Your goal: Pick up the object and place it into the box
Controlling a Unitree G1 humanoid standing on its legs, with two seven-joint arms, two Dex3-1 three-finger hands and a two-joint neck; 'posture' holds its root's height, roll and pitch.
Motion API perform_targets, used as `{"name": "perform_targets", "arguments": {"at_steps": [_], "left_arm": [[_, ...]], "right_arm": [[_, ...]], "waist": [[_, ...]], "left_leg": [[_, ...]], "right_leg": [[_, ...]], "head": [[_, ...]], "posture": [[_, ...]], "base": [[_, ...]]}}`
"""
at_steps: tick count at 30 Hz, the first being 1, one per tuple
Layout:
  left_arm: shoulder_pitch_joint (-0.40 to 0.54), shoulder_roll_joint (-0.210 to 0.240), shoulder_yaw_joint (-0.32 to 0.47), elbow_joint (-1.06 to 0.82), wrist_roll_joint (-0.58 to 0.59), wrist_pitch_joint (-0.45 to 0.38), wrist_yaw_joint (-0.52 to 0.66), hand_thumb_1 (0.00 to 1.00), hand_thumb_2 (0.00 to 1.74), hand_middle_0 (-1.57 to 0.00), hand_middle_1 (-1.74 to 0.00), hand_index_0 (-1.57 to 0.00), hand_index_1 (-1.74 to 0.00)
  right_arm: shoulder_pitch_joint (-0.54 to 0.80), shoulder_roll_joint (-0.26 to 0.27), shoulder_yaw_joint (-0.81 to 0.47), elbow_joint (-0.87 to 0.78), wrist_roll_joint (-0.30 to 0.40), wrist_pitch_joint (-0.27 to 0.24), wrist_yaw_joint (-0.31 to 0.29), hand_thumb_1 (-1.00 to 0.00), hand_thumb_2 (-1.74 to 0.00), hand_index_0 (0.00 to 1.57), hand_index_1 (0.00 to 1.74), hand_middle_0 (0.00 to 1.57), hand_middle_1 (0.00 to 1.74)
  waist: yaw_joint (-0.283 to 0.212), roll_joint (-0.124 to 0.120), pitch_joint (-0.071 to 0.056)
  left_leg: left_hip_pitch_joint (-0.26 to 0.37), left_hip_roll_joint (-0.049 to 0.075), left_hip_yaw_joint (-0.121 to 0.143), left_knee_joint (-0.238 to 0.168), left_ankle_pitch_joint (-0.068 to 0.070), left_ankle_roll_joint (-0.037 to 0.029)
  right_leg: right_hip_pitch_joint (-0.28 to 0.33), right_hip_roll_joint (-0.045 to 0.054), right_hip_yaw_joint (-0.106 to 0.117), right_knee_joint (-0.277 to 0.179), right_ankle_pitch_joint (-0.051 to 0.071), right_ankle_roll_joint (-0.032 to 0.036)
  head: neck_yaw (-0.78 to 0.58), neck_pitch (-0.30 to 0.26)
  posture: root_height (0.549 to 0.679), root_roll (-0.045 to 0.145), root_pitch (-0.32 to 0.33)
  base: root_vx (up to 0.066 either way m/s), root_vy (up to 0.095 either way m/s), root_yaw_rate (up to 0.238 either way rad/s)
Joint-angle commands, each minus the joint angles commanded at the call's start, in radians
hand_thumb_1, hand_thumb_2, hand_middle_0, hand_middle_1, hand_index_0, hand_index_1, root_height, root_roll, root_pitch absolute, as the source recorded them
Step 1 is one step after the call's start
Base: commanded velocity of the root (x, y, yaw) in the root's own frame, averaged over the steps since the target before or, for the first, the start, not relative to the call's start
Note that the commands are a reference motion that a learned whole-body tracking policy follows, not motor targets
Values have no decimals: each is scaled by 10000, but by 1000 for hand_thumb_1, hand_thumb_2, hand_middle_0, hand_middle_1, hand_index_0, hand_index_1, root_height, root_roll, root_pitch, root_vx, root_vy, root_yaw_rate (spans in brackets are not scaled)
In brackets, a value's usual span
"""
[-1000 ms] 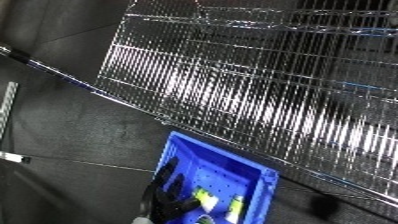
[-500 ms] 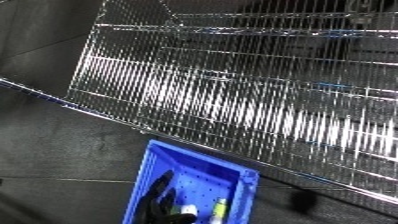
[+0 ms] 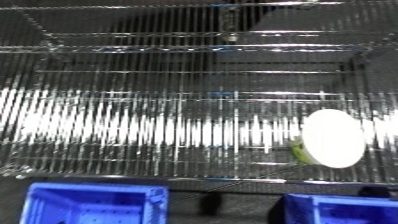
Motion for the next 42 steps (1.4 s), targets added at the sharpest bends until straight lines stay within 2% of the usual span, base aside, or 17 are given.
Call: {"name": "perform_targets", "arguments": {"at_steps": [3,7,10,13,15,19,22,25,28,32,36,38,42], "left_arm": [[77,-33,-303,-442,546,-388,633,0,0,0,0,0,0],[253,-141,-624,-981,1006,-513,1087,0,0,0,0,0,0],[354,-183,-773,-1214,1220,-415,1127,0,0,0,0,0,0],[454,-197,-837,-1329,1373,-394,1122,0,0,0,0,0,0],[551,-188,-856,-1443,1444,-400,1125,0,0,0,0,0,0],[772,-101,-849,-1697,1463,-419,1132,0,0,0,0,0,0],[903,9,-873,-1879,1369,-472,1170,0,0,0,0,0,0],[957,72,-862,-1938,1270,-500,1208,0,0,0,0,0,0],[988,73,-840,-1883,1182,-548,1219,0,0,0,0,0,0],[999,38,-829,-1746,1086,-673,1181,0,0,0,0,0,0],[980,-5,-790,-1650,1099,-718,1211,0,0,0,0,0,0],[977,-19,-765,-1667,1146,-689,1250,0,0,0,0,0,0],[972,-61,-696,-1679,1261,-631,1283,0,0,0,0,0,0]], "right_arm": [[-32,-160,-14,-108,-138,69,31,0,0,0,0,0,0],[-23,-354,-40,-356,-289,196,53,0,0,0,0,0,0],[-25,-420,-110,-489,53,295,362,0,0,0,0,0,0],[13,-428,-206,-710,591,398,1071,0,0,0,0,0,0],[98,-449,-179,-1067,695,426,1709,0,0,0,0,0,0],[436,-663,255,-2594,617,677,3304,0,0,0,0,0,0],[683,-935,721,-4199,541,1149,3948,0,0,0,0,0,0],[783,-1179,988,-5694,632,1448,4067,0,0,0,0,0,0],[760,-1418,1093,-7050,1020,1592,4079,0,0,0,0,0,0],[586,-1772,1042,-8773,1335,1472,3978,0,0,0,0,0,0],[344,-2047,811,-10219,1546,1344,3993,0,0,0,0,0,0],[296,-2111,581,-10924,1957,1277,3915,0,0,0,0,0,0],[219,-2062,-118,-11928,2616,828,3592,0,0,0,0,0,0]], "waist": [[-43,95,0],[-90,182,0],[-112,194,0],[-142,179,0],[-171,160,0],[-267,96,0],[-380,44,0],[-506,-14,0],[-625,-70,0],[-752,-116,0],[-837,-151,0],[-873,-166,0],[-938,-167,0]], "left_leg": [[-17,-32,12,45,-32,6],[-9,-75,50,129,-102,31],[9,-72,108,225,-173,36],[58,-54,162,294,-228,22],[130,-35,191,271,-232,4],[286,13,242,92,-158,-47],[338,55,305,-23,-91,-87],[360,110,373,-67,-66,-128],[393,171,455,-94,-66,-178],[419,240,577,-129,-65,-230],[402,283,652,-69,-108,-241],[400,297,673,-34,-132,-241],[398,318,709,27,-186,-223]], "right_leg": [[-55,-26,24,3,38,6],[-68,-34,49,7,66,-6],[-44,-48,51,31,78,-24],[6,-56,68,33,89,-39],[68,-55,86,-19,106,-41],[179,-45,125,-197,147,-18],[185,-23,187,-321,178,0],[180,1,256,-418,199,7],[189,25,316,-491,206,13],[202,60,389,-575,207,23],[192,63,432,-552,191,27],[196,57,451,-533,186,31],[196,46,470,-491,176,43]], "head": [[489,295],[1360,404],[1703,373],[1929,292],[2002,266],[1937,177],[1851,128],[1643,-4],[1467,-45],[1346,-175],[1226,-332],[1162,-412],[985,-457]], "posture": [[644,25,109],[644,27,107],[644,29,102],[645,30,97],[645,31,94],[647,34,92],[648,36,95],[648,38,97],[649,40,99],[649,41,102],[649,42,102],[649,42,101],[649,43,100]], "base": [[-14,64,-144],[-19,57,-129],[-19,21,-76],[-11,7,-63],[-8,7,-69],[-10,12,-69],[-13,23,-83],[-10,29,-94],[-4,33,-103],[-5,37,-94],[3,25,-45],[13,18,-20],[12,17,-21]]}}
